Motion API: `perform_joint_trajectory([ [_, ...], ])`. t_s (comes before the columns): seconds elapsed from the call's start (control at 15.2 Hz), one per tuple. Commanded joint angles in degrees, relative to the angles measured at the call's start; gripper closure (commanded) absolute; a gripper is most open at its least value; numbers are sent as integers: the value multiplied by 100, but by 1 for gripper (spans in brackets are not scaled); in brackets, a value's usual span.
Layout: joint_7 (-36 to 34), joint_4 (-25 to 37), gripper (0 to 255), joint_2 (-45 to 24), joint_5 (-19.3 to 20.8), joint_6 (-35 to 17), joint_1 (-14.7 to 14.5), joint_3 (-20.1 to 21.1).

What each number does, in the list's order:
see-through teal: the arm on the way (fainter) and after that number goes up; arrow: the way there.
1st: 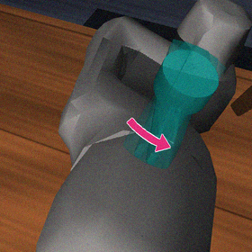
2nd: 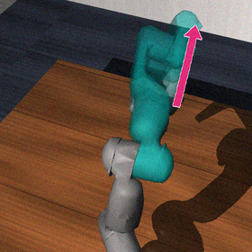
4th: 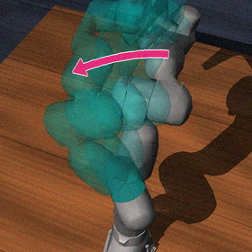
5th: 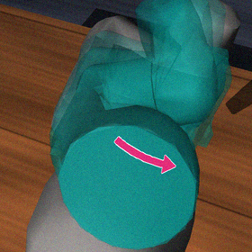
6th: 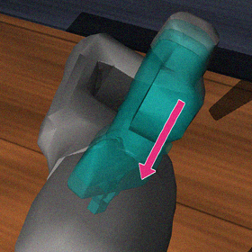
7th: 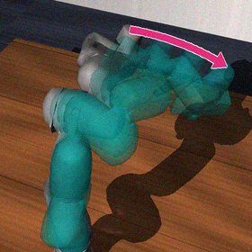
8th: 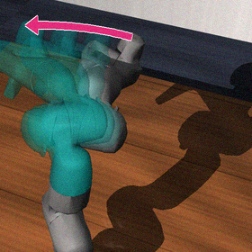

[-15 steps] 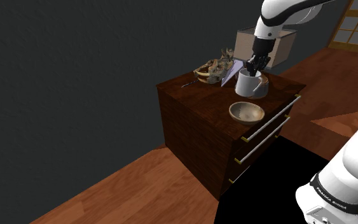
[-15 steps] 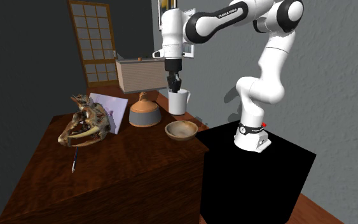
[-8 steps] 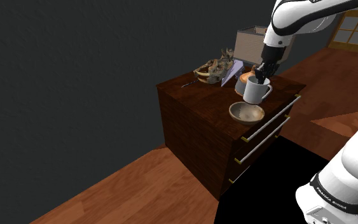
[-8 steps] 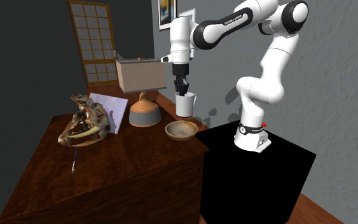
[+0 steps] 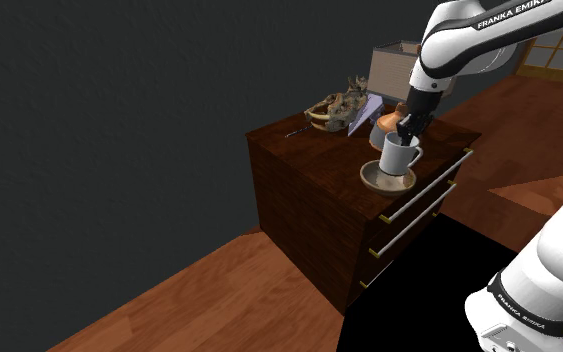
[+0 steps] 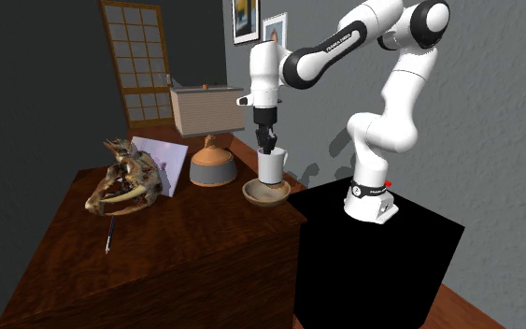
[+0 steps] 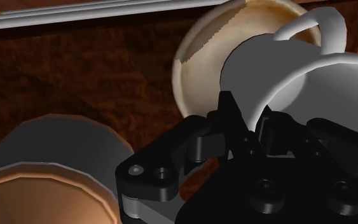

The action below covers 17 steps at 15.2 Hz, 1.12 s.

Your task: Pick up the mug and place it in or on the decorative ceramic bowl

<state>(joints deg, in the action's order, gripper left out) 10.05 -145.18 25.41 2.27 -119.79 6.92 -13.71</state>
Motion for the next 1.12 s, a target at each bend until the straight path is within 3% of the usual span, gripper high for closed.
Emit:
perform_joint_trajectory([
  [0.0, 32, -114, 255, -65, 1, -183, 5, -29],
  [0.2, 55, -237, 255, -164, -9, -403, -1, -52],
  [0.73, 55, -237, 255, -164, -9, -403, -1, -52],
  [0.79, 55, -237, 0, -164, -8, -403, -1, -52],
  [1.06, 55, -237, 0, -164, -9, -404, -1, -52],
])
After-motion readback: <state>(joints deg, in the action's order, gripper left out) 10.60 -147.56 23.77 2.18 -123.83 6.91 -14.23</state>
